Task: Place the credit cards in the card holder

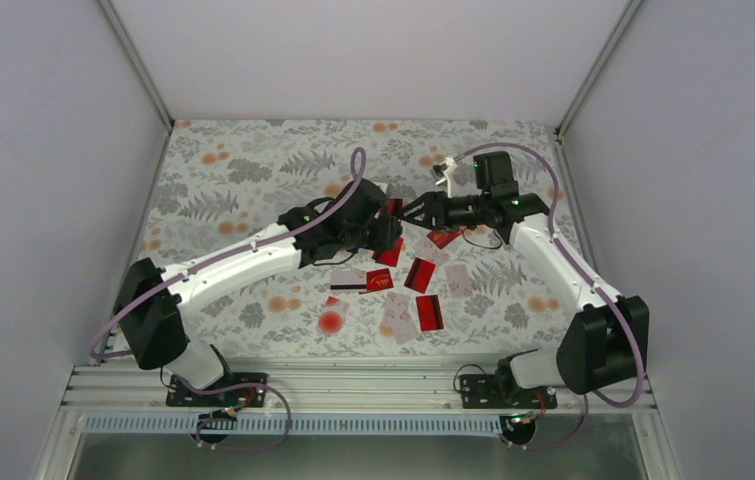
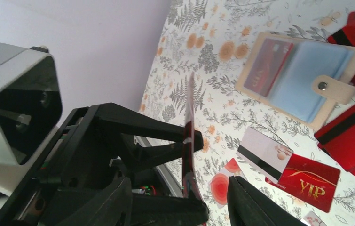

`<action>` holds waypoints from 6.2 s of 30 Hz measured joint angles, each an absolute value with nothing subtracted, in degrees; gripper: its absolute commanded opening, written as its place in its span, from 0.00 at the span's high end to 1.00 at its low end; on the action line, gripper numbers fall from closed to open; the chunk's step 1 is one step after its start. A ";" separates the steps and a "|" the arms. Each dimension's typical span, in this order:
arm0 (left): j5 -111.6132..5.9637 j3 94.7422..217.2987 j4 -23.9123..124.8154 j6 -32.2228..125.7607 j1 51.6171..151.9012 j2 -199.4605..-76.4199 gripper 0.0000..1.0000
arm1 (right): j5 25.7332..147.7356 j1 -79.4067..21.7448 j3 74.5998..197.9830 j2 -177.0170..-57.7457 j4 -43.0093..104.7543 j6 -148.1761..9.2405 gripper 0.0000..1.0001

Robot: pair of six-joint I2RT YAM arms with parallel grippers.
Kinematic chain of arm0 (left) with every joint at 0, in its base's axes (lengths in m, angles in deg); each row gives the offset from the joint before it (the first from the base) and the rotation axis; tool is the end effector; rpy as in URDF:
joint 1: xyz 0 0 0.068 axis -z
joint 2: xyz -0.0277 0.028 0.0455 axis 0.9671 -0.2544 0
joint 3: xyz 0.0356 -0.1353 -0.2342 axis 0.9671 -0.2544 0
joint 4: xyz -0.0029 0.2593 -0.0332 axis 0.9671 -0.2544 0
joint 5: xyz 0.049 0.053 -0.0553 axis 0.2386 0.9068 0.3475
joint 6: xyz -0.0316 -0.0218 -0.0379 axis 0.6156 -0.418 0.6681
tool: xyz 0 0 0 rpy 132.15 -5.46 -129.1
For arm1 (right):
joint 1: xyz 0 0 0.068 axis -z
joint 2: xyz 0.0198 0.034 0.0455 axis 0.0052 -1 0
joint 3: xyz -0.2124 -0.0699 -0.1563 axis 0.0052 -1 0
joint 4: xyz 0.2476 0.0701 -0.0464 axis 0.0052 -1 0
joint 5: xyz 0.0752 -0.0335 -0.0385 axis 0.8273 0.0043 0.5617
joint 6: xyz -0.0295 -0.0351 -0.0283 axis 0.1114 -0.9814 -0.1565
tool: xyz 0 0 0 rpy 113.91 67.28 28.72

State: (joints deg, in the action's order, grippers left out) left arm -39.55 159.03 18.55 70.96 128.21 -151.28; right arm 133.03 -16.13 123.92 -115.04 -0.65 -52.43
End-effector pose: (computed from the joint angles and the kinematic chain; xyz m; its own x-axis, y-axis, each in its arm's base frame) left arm 0.2110 -0.2745 0.3031 -0.7780 0.0642 -0.6249 0.3722 0.8485 -0.3762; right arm 0.2648 0.1081 0.2947 -0.9265 -0.0250 -0.3754 -0.3440 0.4599 0.8186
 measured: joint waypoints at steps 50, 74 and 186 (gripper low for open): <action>-90.30 149.08 38.28 65.25 94.22 -126.85 0.40 | 150.07 -18.23 144.62 -122.56 6.93 -49.93 0.96; -111.41 164.67 50.44 71.94 93.39 -137.32 0.51 | 154.12 -23.28 169.25 -130.82 8.09 -46.28 0.96; -90.15 156.67 24.40 40.29 88.67 -176.64 0.98 | 112.09 -29.48 136.40 -151.69 7.68 -49.02 0.73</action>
State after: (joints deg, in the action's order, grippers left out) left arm -90.15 156.67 24.40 40.29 88.67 -176.64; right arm 112.09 -29.48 136.40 -151.69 7.68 -49.02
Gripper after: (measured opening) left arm 0.025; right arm 0.270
